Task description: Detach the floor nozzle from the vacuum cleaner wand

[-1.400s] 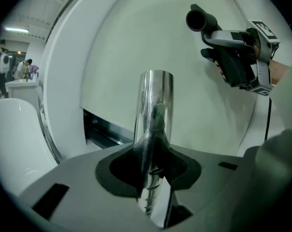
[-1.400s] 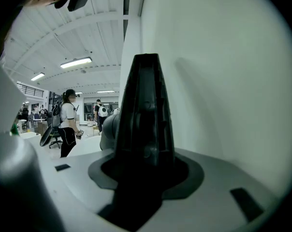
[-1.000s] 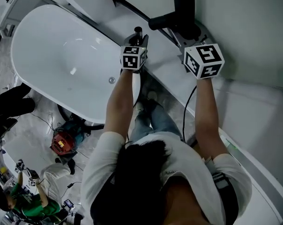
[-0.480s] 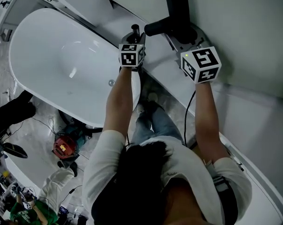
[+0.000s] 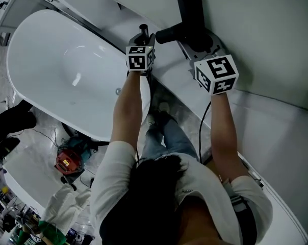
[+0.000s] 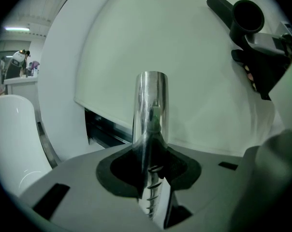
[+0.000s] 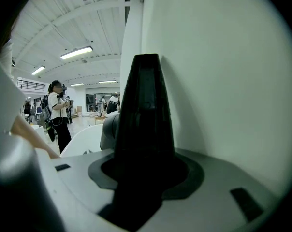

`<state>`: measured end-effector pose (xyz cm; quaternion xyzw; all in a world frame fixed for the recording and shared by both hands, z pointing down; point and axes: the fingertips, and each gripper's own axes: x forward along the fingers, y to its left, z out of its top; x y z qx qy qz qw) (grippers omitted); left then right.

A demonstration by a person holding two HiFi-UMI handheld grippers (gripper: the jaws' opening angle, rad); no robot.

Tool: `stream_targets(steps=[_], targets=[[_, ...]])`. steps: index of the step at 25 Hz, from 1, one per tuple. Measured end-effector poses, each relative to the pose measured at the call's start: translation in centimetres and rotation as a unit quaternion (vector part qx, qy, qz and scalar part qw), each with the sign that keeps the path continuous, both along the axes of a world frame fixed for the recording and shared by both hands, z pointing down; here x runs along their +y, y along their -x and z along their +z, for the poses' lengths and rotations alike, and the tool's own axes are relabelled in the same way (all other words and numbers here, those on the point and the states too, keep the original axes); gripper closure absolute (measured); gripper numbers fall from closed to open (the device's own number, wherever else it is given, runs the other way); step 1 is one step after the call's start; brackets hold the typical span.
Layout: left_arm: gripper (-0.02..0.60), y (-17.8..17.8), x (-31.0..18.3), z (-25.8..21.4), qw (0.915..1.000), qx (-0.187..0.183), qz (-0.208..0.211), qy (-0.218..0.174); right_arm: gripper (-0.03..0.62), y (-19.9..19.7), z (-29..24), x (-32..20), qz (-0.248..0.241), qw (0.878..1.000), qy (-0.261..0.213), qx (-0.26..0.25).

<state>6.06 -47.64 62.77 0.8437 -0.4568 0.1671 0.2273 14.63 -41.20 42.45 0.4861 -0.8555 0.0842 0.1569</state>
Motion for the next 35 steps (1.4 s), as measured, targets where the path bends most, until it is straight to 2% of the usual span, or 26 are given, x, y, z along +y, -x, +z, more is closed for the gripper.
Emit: stream_targets(steps=[10,19,21,26,31,35], targets=[[0.465,1.9,-1.9,1.1,0.9998,-0.010,-0.015,0.003,0.389,0.7,1.7,-0.9,-0.006,1.000,0.016,-0.001],[0.463,2.0,-1.3,1.8,0.9999,-0.007,0.005,0.015,0.388,1.6,2.3,-1.7,-0.010,1.000,0.022,-0.002],[0.446,2.4,-1.1,1.6,0.9999,0.001,0.009,0.013,0.390,2.1,2.2,-1.9,-0.009,1.000,0.024,-0.003],[0.357,2.9,0.8,-0.1,0.9992,0.039,0.010,0.004,0.388,2.6,1.9,-1.8,-0.001,1.000,0.020,-0.004],[0.356,5.0,3.5,-2.7,0.9976,0.067,-0.011,-0.016,0.388,3.1,1.6,-1.2,0.011,1.000,0.023,-0.008],[0.356,5.9,5.6,-6.3,0.9955,0.078,-0.016,-0.051,0.389,3.4,1.5,-0.2,0.018,0.999,0.025,-0.017]])
